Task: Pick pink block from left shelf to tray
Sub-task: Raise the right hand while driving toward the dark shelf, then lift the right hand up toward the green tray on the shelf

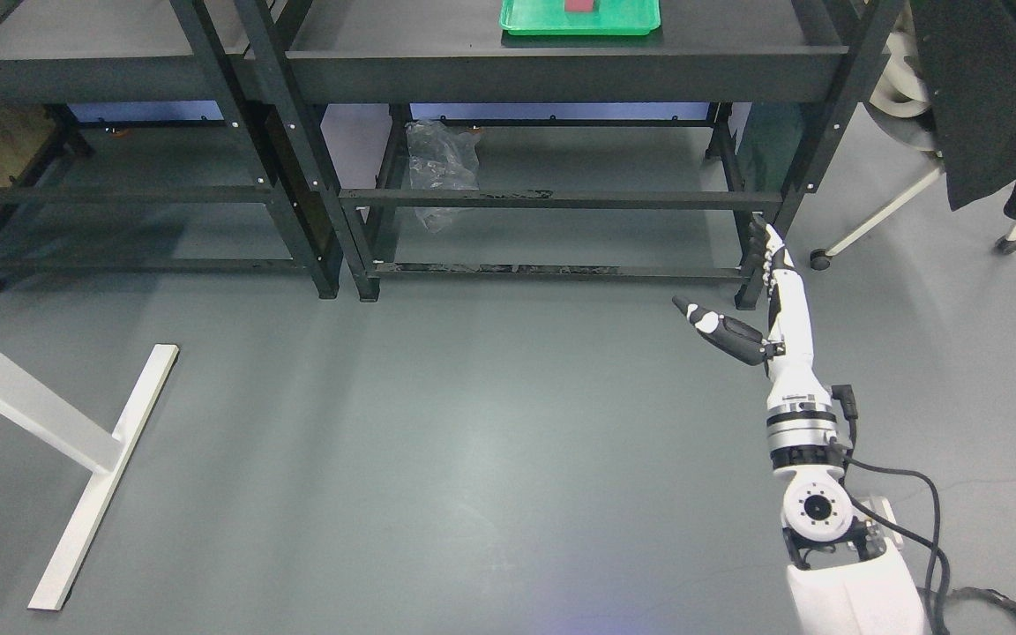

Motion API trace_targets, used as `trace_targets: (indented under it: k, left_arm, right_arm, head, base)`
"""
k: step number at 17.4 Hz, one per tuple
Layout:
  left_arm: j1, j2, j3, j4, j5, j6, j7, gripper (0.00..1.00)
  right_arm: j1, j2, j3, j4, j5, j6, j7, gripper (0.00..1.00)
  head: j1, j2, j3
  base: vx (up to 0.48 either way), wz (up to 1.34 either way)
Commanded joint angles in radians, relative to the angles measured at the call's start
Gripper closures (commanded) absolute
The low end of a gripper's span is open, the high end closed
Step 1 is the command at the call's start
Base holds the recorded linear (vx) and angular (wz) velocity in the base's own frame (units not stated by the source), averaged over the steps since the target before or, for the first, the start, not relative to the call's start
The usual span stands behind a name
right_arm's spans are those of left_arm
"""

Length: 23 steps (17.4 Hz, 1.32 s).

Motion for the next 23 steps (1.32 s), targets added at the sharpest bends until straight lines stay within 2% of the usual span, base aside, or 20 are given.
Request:
trace_targets:
  k: [1, 4, 7, 10, 13, 17, 19, 21, 23]
  left_arm:
    - [0.017, 0.017, 0.000, -0.017, 0.000, -0.003, 0.000, 0.00]
    - [0.017, 0.017, 0.000, -0.017, 0.000, -0.003, 0.000, 0.00]
    - [0.017, 0.017, 0.000, -0.017, 0.000, -0.003, 0.000, 0.00]
    - [0.017, 0.017, 0.000, -0.017, 0.000, -0.003, 0.000, 0.00]
    - [0.017, 0.017, 0.000, -0.017, 0.000, -0.003, 0.000, 0.00]
    - [0.017, 0.017, 0.000, -0.017, 0.000, -0.003, 0.000, 0.00]
    - [0.017, 0.017, 0.000, -0.017, 0.000, -0.003, 0.000, 0.00]
    - [0.017, 0.017, 0.000, -0.017, 0.000, -0.003, 0.000, 0.00]
    - [0.017, 0.017, 0.000, -0.017, 0.000, -0.003, 0.000, 0.00]
  right_arm:
    - [-0.015, -0.017, -0.051, -0.011, 0.051, 0.016, 0.028, 0.02]
    - [-0.070, -0.017, -0.096, -0.016, 0.151, 0.013, -0.055, 0.02]
    - [-0.098, -0.017, -0.084, -0.016, 0.480, 0.105, -0.119, 0.02]
    - [-0.105, -0.017, -0.072, -0.018, 0.721, 0.157, -0.124, 0.01]
    - [-0.105, -0.017, -0.032, -0.018, 0.771, 0.170, -0.129, 0.01]
    - [-0.087, -0.017, 0.068, -0.018, 0.970, 0.220, -0.153, 0.01]
    - [-0.082, -0.017, 0.105, -0.018, 0.935, 0.217, -0.166, 0.00]
    - [-0.090, -0.017, 0.101, -0.018, 0.752, 0.219, -0.178, 0.00]
    - [-0.090, -0.017, 0.084, -0.019, 0.739, 0.213, -0.182, 0.01]
  head:
    - [0.0000, 0.000, 0.000]
    - [0.0000, 0.000, 0.000]
    - [0.0000, 0.000, 0.000]
    - [0.0000, 0.000, 0.000]
    - [0.0000, 0.000, 0.000]
    - [0.0000, 0.000, 0.000]
    - [0.0000, 0.000, 0.000]
    - [0.0000, 0.000, 0.000]
    - [0.0000, 0.000, 0.000]
  base:
    - [0.121, -0.07]
    - [0.113, -0.06]
    - [0.098, -0.03]
    - [0.073, 0.04]
    - [0.044, 0.13]
    - [0.049, 0.14]
    - [0.085, 0.23]
    - [0.129, 0.25]
    - [0.164, 0.21]
